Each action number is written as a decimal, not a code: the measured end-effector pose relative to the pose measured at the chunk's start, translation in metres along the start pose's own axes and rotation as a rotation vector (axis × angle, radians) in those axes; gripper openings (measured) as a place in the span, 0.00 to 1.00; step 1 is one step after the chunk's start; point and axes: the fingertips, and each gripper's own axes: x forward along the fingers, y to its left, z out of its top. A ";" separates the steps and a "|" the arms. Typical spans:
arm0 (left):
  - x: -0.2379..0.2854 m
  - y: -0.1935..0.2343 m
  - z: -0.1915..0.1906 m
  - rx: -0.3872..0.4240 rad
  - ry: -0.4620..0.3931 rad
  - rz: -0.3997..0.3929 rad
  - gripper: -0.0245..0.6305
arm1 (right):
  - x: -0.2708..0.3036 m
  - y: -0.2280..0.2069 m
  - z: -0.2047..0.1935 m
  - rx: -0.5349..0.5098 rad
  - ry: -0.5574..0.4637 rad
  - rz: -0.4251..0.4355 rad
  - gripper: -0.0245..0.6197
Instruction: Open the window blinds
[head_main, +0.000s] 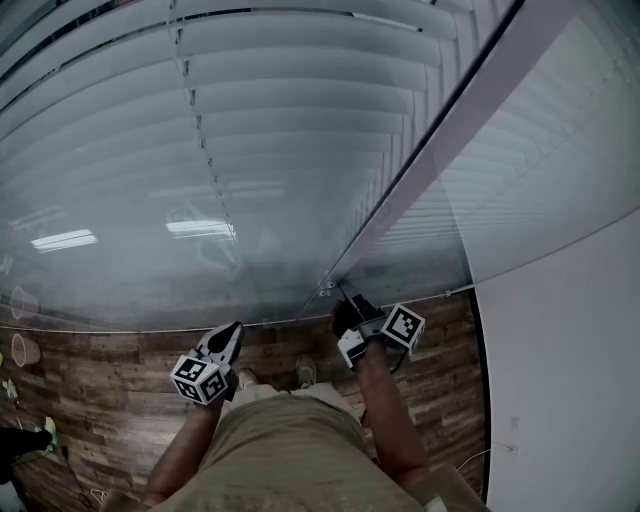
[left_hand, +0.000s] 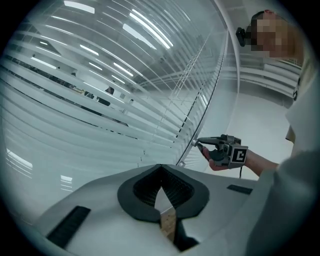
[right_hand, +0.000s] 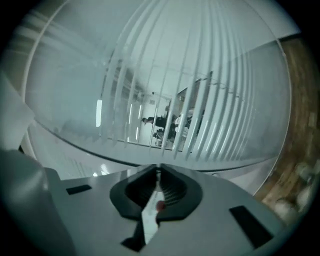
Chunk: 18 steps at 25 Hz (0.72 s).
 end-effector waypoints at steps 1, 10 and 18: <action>-0.001 -0.001 -0.001 -0.001 0.001 0.001 0.06 | 0.000 0.001 0.002 0.103 -0.007 0.045 0.05; -0.013 0.003 -0.008 -0.009 0.016 0.027 0.06 | -0.017 0.001 -0.027 -1.028 0.067 -0.216 0.30; -0.011 0.007 -0.008 0.001 0.021 0.034 0.06 | 0.002 0.005 -0.040 -1.605 0.001 -0.403 0.29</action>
